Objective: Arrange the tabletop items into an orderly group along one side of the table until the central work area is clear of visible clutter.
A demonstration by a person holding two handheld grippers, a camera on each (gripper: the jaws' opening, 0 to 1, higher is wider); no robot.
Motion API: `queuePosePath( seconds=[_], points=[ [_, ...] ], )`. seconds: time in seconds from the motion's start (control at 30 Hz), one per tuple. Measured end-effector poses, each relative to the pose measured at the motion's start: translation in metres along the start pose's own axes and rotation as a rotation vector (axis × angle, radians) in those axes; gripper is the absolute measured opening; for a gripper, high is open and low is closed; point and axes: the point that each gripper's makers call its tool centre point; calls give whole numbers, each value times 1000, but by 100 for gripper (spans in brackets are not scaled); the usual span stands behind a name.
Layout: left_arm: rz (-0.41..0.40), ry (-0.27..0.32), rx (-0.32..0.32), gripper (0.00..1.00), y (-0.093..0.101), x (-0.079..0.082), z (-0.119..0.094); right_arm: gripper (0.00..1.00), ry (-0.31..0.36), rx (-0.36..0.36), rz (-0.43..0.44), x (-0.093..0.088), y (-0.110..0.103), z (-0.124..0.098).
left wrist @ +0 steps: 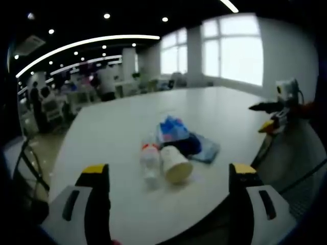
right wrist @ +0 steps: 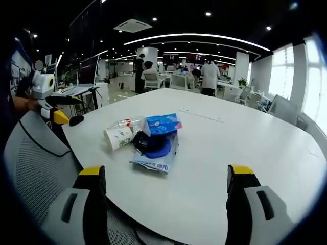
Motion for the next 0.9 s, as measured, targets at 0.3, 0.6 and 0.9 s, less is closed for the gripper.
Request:
queuePosePath(
  seconds=[0.3,0.6,0.9],
  points=[
    [0,-3,0,93,0,-1,0,99,0,2,-1,0,0,0],
    [2,-7,1,92,0,-2,0,98,1,2,0,0,0,0],
    [5,-12,12,92,0,-1,0,98,2,2,2,0,0,0]
  ],
)
Point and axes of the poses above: the point that each gripper's makers call its tool centre point, and the gripper's own axes: z roughly forward along the fingers, y roughly to its right, x roughly out of its top, and after that the axes turned 1 degree about -z, right-handed
